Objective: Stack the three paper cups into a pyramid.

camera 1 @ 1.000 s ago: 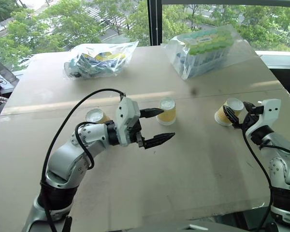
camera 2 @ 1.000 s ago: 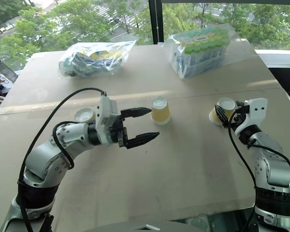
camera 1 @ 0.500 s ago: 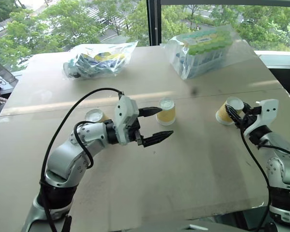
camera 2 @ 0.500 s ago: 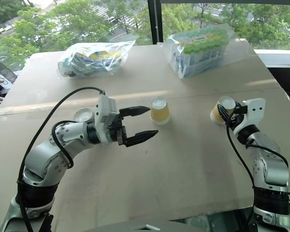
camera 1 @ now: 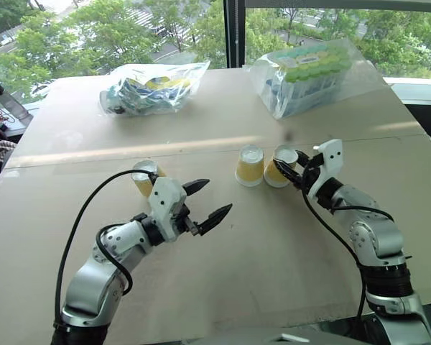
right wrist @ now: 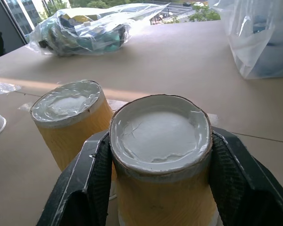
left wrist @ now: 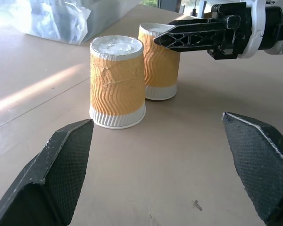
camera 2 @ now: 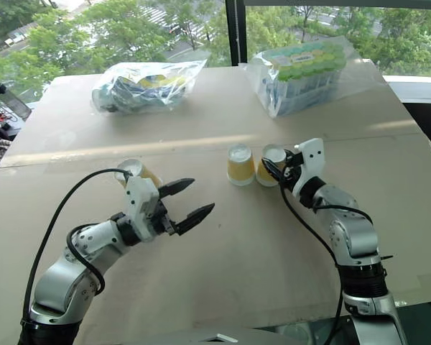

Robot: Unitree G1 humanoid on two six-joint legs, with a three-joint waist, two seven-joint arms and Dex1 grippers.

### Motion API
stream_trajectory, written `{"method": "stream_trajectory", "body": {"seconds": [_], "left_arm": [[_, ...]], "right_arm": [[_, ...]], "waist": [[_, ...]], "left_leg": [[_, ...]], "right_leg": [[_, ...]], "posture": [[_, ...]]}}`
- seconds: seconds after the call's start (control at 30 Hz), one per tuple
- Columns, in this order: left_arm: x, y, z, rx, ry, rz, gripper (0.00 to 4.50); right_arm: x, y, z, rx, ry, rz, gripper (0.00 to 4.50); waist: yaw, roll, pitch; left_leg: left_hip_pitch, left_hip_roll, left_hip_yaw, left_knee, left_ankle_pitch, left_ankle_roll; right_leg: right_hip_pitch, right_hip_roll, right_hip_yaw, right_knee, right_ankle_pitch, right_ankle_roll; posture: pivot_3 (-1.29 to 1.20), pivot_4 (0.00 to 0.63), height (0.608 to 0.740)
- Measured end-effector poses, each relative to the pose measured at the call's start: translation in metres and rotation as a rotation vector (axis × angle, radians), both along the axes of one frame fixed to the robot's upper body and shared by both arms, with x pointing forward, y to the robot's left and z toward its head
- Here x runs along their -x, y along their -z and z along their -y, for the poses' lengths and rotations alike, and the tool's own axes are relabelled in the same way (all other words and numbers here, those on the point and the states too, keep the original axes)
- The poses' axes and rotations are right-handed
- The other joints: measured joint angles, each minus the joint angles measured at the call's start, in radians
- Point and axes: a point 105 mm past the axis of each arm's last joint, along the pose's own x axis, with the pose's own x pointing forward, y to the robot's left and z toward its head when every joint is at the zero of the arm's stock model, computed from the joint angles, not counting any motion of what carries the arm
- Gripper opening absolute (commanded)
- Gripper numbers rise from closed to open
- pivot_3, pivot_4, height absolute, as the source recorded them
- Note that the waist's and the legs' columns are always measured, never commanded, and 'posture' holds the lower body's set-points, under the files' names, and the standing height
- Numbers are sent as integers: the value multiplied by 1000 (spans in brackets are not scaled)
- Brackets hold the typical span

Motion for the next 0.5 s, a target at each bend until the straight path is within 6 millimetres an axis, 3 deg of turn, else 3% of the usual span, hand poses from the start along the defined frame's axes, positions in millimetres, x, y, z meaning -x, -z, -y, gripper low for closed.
{"method": "stream_trajectory", "body": {"seconds": [0.2,0.5], "left_arm": [[-1,-3,1,20,-18,12,4500],[-2,-2,0,18,-29,6,4500]], "right_arm": [[-3,1,-17,15,-45,3,2074],[-2,2,-25,70,-75,32,2074]], "waist": [[-12,0,0],[-15,0,0]], "left_leg": [[0,0,0,0,0,0],[0,0,0,0,0,0]], "right_leg": [[0,0,0,0,0,0],[0,0,0,0,0,0]], "posture": [[0,150,740],[0,150,740]]}}
